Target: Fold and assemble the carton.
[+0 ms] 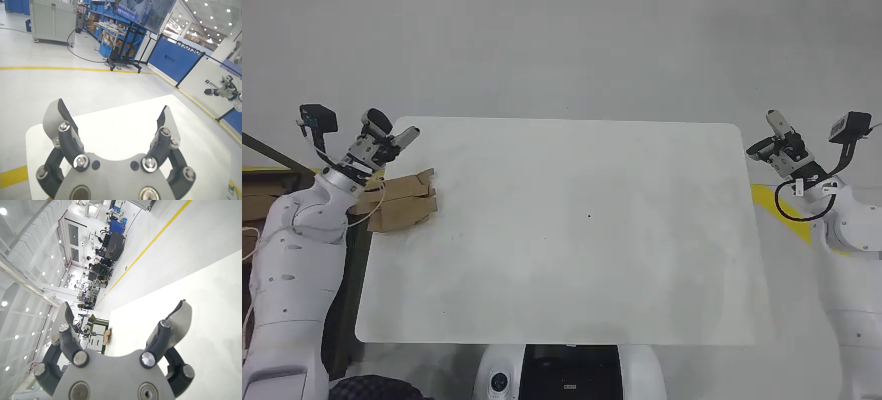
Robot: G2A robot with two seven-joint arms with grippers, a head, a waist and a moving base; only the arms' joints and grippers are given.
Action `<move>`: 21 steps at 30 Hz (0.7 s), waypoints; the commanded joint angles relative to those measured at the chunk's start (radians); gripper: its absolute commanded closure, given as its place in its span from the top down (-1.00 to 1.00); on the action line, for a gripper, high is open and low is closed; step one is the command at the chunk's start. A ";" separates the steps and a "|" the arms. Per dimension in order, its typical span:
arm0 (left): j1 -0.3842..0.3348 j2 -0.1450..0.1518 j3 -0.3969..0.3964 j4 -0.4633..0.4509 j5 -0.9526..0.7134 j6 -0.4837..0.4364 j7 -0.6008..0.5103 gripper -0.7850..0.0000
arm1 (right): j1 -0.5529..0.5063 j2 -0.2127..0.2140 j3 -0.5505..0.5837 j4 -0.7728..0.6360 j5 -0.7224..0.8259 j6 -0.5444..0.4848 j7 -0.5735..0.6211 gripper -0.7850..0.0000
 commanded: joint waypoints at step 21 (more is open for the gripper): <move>0.130 0.064 -0.209 0.188 -0.792 -0.011 -0.637 1.00 | 0.000 0.000 0.000 0.000 0.000 0.000 0.000 1.00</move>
